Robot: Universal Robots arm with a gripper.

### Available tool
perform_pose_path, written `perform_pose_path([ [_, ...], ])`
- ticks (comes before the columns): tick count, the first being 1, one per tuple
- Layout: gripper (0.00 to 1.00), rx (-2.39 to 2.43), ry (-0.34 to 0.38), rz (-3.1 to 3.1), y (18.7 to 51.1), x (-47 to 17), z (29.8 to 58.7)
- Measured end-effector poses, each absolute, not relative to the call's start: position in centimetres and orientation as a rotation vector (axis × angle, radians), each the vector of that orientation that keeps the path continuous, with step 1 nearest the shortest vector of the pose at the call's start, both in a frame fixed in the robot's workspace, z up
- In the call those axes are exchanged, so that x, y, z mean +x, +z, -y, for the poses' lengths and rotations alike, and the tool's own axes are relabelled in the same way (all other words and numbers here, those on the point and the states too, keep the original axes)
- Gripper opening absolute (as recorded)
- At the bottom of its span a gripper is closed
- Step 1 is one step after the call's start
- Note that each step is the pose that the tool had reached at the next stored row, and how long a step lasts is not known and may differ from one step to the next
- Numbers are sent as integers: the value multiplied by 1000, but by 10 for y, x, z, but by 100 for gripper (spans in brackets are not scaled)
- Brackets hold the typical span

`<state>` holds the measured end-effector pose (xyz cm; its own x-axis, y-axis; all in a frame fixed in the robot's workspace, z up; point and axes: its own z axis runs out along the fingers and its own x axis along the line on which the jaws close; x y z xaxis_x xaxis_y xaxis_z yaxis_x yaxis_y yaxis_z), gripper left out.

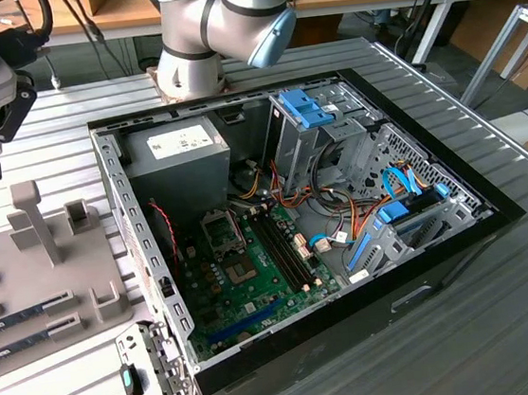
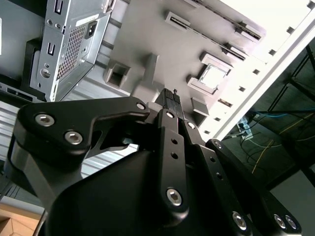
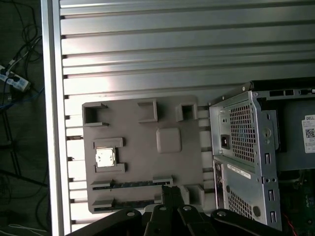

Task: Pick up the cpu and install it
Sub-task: 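Reach for the cpu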

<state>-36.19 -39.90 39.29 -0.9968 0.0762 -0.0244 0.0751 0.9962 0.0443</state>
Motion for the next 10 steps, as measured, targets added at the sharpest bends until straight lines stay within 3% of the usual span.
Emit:
perform_pose_path([
  [10,11,118,68,-3112,393,-371,399],
])
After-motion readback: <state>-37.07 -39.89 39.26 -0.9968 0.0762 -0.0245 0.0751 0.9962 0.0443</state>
